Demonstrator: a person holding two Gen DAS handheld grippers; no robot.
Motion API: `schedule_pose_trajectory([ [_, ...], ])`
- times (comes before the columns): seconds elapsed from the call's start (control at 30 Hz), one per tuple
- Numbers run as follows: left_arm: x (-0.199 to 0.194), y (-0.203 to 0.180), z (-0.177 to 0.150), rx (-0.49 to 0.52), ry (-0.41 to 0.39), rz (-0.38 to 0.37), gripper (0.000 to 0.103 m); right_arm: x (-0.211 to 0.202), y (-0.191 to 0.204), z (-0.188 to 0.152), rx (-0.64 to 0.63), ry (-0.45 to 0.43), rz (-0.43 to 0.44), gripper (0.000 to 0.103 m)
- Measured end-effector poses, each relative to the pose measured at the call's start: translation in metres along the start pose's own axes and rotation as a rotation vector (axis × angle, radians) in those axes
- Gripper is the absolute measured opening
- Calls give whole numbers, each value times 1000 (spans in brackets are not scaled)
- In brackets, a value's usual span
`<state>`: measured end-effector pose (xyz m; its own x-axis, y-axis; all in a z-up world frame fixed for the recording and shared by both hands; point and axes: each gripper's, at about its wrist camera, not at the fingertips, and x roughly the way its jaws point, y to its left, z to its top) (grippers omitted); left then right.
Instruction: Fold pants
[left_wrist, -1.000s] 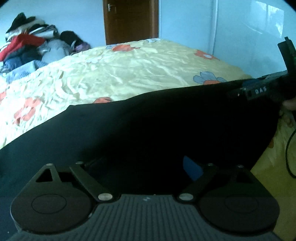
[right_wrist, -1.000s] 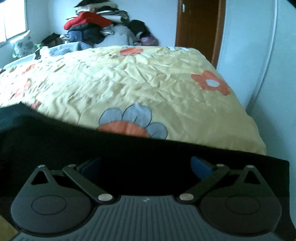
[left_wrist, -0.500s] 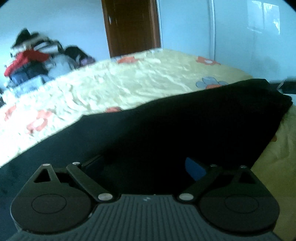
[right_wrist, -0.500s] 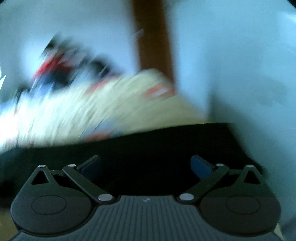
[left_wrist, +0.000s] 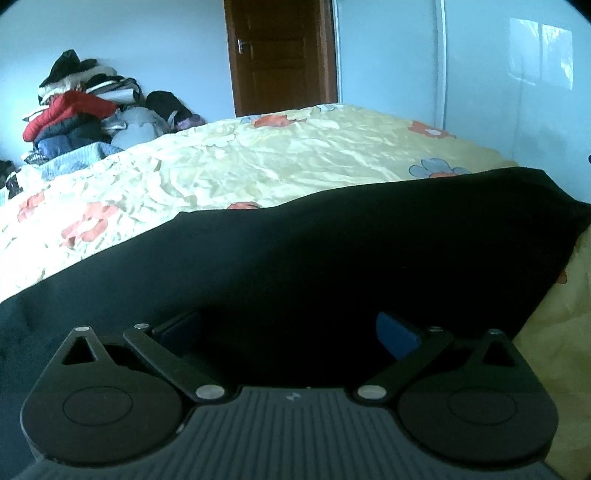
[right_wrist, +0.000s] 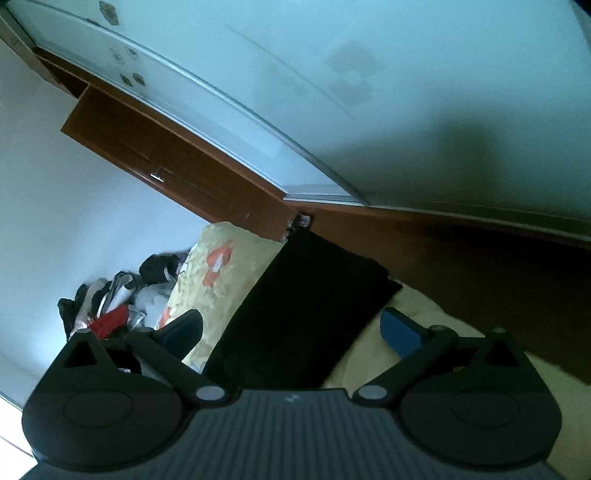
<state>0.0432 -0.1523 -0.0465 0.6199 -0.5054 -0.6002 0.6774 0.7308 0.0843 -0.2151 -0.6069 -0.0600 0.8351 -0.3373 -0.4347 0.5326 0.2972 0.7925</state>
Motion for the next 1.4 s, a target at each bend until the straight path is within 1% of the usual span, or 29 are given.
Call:
schedule_pose_trajectory([
  [0.1, 0, 1, -1, -8, 2, -4, 103, 5, 0, 12, 8, 4, -99, 103],
  [0.2, 0, 1, -1, -12, 3, -5, 103, 16, -11, 16, 32, 52, -111, 103],
  [0.23, 0, 1, -2, -15, 4, -6, 103, 13, -18, 16, 47, 56, -102, 103],
  [0.3, 0, 2, -2, -20, 5, -8, 103, 18, -22, 16, 78, 52, -48, 103],
  [0.37, 0, 3, -2, -22, 5, -9, 103, 19, -23, 18, 93, 19, -12, 103],
  [0.5, 0, 4, -2, -24, 6, -11, 103, 16, -17, 20, 71, -19, 42, 103],
  [0.57, 0, 4, -2, -28, 7, -13, 103, 14, -12, 22, 52, -36, 91, 103],
  [0.63, 0, 4, -2, -30, 8, -14, 103, 17, -5, 22, 24, -13, 136, 103],
  [0.7, 0, 4, -2, -30, 8, -14, 103, 22, -1, 18, 0, 25, 148, 103],
  [0.73, 0, 4, -2, -30, 8, -14, 103, 24, 2, 16, -21, 34, 125, 103],
  [0.8, 0, 5, -2, -30, 8, -15, 103, 29, 4, 14, -41, 25, 47, 103],
  [0.83, 0, 5, -2, -31, 8, -16, 103, 31, 4, 12, -45, 24, 29, 103],
  [0.87, 0, 5, -2, -31, 8, -16, 103, 31, 2, 10, -45, 22, 31, 103],
  [0.9, 0, 5, -2, -31, 8, -16, 103, 32, 2, 9, -49, 15, 35, 100],
  [0.93, 0, 5, -2, -33, 9, -16, 103, 32, 4, 8, -71, 12, 22, 87],
  [0.97, 0, 5, -2, -33, 9, -17, 103, 31, 6, 7, -109, 9, -5, 62],
  [1.0, 0, 5, -2, -34, 9, -17, 103, 29, 9, 6, -140, 4, -35, 47],
  [1.03, 0, 4, -2, -36, 9, -18, 103, 28, 10, 7, -156, -2, -70, 21],
  [1.07, 1, 4, -2, -37, 10, -18, 103, 27, 9, 8, -158, -8, -85, 11],
  [1.13, 1, 4, -2, -37, 10, -18, 103, 26, 4, 10, -150, -11, -69, 8],
  [1.27, 1, 4, -2, -38, 10, -19, 103, 24, 3, 7, -158, -26, -53, 7],
  [1.33, 1, 5, -2, -39, 10, -20, 103, 17, 11, 5, -200, -41, -31, 7],
  [1.4, 2, 5, -1, -40, 10, -20, 103, 13, 34, -2, -278, -52, 12, 7],
])
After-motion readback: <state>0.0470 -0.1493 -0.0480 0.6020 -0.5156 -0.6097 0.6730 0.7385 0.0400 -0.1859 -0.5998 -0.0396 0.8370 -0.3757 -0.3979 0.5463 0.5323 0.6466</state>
